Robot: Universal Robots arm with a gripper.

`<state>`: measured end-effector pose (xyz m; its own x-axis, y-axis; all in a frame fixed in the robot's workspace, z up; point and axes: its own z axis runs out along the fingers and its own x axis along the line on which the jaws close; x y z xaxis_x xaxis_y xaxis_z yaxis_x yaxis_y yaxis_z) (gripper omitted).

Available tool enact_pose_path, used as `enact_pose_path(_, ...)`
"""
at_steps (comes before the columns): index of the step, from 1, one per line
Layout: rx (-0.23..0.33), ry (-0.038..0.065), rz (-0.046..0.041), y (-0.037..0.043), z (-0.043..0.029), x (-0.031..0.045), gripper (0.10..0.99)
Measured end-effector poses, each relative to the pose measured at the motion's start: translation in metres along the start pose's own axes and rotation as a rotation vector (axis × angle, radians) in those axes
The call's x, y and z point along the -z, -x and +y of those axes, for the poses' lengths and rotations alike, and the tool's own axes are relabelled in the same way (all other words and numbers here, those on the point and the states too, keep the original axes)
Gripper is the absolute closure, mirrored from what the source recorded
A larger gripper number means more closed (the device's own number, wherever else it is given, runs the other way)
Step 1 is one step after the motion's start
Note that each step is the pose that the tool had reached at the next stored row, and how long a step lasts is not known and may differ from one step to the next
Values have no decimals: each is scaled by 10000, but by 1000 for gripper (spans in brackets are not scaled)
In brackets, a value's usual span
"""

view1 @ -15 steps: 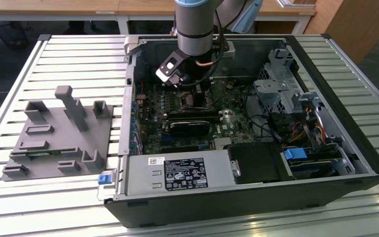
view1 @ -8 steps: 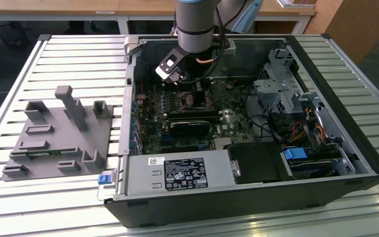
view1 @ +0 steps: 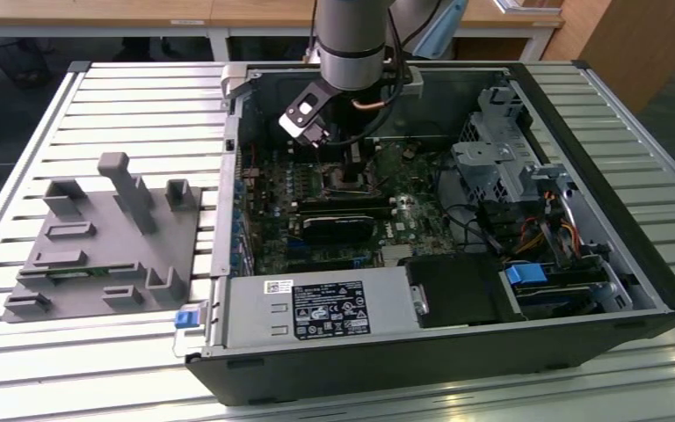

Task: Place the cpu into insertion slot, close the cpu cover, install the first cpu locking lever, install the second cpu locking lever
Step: 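Place the cpu into insertion slot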

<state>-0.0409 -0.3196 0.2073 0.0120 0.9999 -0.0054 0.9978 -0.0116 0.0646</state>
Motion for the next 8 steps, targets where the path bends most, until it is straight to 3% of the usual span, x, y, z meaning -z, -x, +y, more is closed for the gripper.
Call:
enact_pose_path(1,0,-12,2,0,2,4,784)
enact_pose_path(3,-1,-25,2,-1,2,10,902)
enact_pose_path(4,-1,-28,2,0,2,12,902)
enact_pose_path(5,0,-32,2,0,3,13,961)
enact_pose_path(8,0,-37,0,0,3,21,980)
